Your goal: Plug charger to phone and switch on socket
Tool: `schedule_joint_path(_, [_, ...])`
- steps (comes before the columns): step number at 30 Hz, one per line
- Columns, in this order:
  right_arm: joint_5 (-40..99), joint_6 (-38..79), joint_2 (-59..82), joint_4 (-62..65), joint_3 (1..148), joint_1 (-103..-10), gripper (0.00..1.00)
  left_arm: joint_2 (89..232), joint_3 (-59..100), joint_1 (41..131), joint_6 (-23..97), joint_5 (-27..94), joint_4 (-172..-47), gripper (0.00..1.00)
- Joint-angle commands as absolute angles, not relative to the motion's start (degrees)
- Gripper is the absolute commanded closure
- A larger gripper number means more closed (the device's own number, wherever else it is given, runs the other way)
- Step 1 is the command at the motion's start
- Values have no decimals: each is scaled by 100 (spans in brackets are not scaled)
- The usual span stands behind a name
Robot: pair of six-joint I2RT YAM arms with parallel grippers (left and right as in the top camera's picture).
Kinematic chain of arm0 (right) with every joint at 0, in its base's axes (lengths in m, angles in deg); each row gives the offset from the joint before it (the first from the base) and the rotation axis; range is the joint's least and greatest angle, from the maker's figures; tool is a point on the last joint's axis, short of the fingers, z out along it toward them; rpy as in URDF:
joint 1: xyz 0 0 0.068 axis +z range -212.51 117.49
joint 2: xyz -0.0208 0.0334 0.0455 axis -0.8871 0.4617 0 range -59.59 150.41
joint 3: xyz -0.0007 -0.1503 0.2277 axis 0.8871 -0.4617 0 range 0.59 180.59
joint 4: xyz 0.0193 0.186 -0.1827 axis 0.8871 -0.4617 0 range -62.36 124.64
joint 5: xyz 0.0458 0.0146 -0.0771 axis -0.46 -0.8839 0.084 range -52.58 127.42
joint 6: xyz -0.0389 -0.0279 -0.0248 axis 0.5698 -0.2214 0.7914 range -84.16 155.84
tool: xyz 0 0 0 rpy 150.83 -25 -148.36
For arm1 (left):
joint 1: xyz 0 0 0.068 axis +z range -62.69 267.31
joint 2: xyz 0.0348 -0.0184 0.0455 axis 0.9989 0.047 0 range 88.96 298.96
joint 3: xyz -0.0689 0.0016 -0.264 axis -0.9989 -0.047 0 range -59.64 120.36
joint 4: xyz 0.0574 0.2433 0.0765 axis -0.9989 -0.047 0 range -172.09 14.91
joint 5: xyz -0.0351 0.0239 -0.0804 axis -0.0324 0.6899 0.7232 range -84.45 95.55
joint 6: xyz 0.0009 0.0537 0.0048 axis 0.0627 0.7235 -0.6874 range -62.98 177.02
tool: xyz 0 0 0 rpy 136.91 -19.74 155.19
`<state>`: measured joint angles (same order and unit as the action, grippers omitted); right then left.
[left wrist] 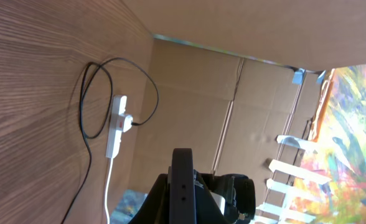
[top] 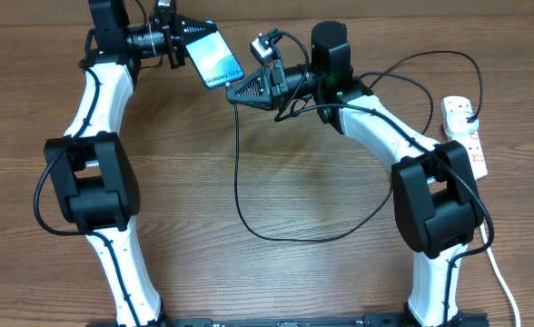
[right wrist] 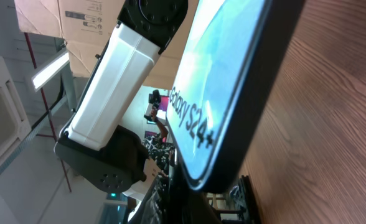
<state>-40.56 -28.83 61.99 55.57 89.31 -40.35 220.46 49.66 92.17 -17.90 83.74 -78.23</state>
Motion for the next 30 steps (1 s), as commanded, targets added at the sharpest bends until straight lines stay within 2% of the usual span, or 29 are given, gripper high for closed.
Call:
schedule_joint_path(1, [-3955, -2839, 6192, 5577, 9012, -4042, 96, 21871, 5005, 9178, -1772, 8811, -7779, 96])
schedule_joint_path(30, [-3741, -2522, 6192, 5078, 9012, -4035, 96, 21871, 5005, 9136, -1772, 8787, -7777, 96])
